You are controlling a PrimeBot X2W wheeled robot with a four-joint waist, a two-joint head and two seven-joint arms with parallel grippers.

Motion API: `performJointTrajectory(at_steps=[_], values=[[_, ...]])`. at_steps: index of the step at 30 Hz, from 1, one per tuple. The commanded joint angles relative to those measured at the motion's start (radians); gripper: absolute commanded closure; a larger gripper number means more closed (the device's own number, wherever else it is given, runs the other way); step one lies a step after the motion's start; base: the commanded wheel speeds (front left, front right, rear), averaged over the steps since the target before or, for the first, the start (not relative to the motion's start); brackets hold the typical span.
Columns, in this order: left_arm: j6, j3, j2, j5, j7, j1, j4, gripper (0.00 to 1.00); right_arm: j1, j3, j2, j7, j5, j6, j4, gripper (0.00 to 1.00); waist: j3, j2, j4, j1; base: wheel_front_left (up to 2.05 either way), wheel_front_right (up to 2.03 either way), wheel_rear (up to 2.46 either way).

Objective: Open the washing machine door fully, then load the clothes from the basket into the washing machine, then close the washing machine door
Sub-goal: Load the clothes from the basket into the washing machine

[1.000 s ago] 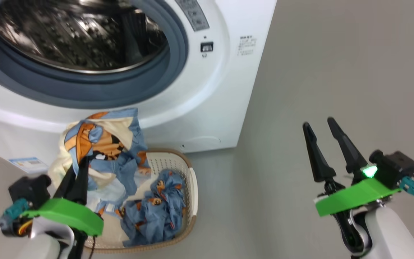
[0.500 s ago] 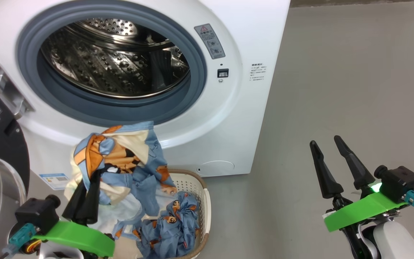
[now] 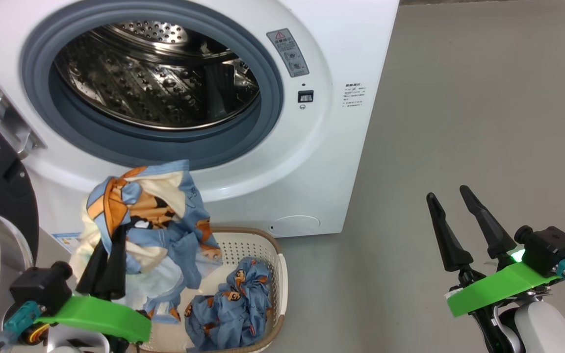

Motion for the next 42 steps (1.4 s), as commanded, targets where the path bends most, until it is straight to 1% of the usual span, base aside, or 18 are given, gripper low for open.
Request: performJointTrajectory(at_steps=[1, 7, 10, 15, 21, 22, 25, 33, 38, 42], values=[[-0.011, 0.048, 0.024, 0.004, -0.012, -0.052, -0.017, 1.00, -0.019, 0.023, -0.009, -0.005, 0.015, 0.002, -0.025, 0.00, 0.007, -0.0001, -0.004, -0.0001, 0.00, 0.00, 0.00], [-0.035, 0.067, 0.006, -0.002, -0.013, -0.137, 0.009, 1.00, -0.029, 0.023, -0.002, -0.005, 0.013, 0.002, -0.027, 0.00, 0.032, -0.0001, -0.011, -0.0001, 0.00, 0.00, 0.00], [-0.061, 0.084, 0.006, -0.014, -0.013, -0.204, 0.047, 1.00, -0.043, 0.031, 0.005, -0.005, 0.009, 0.002, -0.032, 0.00, 0.055, -0.0001, -0.022, -0.0001, 0.00, 0.00, 0.00], [-0.098, 0.080, 0.007, -0.011, -0.007, -0.332, 0.125, 1.00, -0.065, 0.035, 0.020, -0.005, 0.002, 0.002, -0.042, 0.00, 0.115, -0.0001, -0.048, -0.0001, 0.00, 0.00, 0.00], [-0.138, 0.079, 0.010, -0.009, 0.005, -0.498, 0.269, 1.00, -0.096, 0.034, 0.052, -0.005, -0.012, 0.002, -0.055, 0.00, 0.208, -0.0001, -0.091, -0.0001, 0.00, 0.00, 0.00], [-0.156, 0.082, 0.015, -0.011, 0.006, -0.554, 0.324, 1.00, -0.107, 0.033, 0.064, -0.005, -0.017, 0.002, -0.060, 0.00, 0.242, -0.0001, -0.108, -0.0001, 0.00, 0.00, 0.00], [-0.174, 0.083, 0.019, -0.008, 0.007, -0.635, 0.402, 1.00, -0.122, 0.032, 0.080, -0.005, -0.026, 0.002, -0.069, 0.00, 0.292, -0.0001, -0.134, -0.0001, 0.00, 0.00, 0.00], [-0.204, 0.082, 0.039, 0.021, 0.001, -0.842, 0.610, 1.00, -0.164, 0.037, 0.118, -0.005, -0.042, 0.002, -0.093, 0.00, 0.419, -0.0001, -0.204, -0.0001, 0.00, 0.00, 0.00], [-0.222, 0.075, 0.040, 0.039, -0.006, -0.955, 0.704, 1.00, -0.174, 0.036, 0.138, -0.005, -0.047, 0.002, -0.104, 0.00, 0.482, -0.0001, -0.235, -0.0001, 0.00, 0.00, 0.00], [-0.234, 0.076, 0.051, 0.056, -0.011, -1.037, 0.753, 1.00, -0.182, 0.038, 0.151, -0.005, -0.050, 0.002, -0.117, 0.00, 0.531, -0.0001, -0.257, -0.0001, 0.00, 0.00, 0.00]])
